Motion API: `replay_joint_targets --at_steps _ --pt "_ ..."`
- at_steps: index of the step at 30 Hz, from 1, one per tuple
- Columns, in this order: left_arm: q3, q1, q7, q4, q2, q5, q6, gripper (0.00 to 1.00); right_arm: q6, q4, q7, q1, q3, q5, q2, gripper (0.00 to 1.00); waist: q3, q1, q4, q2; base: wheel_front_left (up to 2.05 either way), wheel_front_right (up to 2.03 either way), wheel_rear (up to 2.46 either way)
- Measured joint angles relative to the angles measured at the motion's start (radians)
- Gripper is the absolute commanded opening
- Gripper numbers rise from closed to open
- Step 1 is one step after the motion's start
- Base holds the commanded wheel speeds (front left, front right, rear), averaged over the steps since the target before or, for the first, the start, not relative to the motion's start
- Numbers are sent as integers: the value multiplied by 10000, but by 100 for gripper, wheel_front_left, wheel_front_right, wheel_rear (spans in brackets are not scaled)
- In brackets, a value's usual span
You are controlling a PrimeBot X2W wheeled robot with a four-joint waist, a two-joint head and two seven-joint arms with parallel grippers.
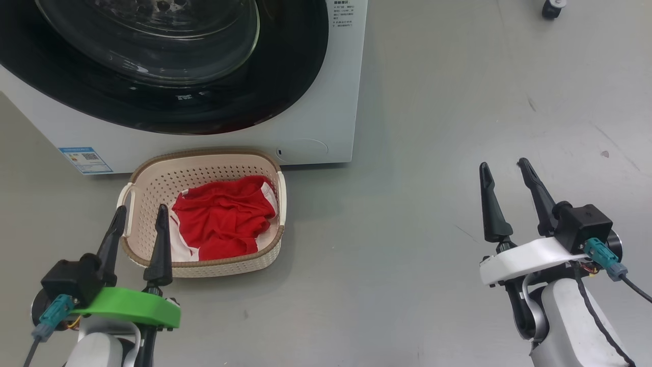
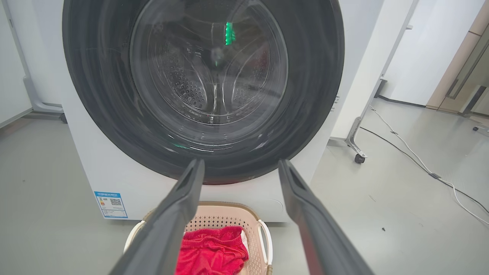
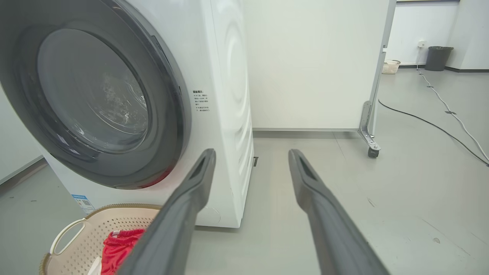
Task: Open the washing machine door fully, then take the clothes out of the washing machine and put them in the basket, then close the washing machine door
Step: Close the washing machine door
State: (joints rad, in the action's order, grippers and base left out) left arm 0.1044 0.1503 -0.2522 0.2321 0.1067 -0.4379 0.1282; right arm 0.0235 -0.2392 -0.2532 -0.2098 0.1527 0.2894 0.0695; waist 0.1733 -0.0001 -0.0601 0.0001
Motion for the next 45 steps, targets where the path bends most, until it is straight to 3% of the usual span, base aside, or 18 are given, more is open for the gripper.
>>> replay_joint_targets --at_steps 45 --pt "-326 -77 0 94 -178 665 0 100 -52 721 0 758 -176 -414 -140 100 35 0 -32 0 0 0 0"
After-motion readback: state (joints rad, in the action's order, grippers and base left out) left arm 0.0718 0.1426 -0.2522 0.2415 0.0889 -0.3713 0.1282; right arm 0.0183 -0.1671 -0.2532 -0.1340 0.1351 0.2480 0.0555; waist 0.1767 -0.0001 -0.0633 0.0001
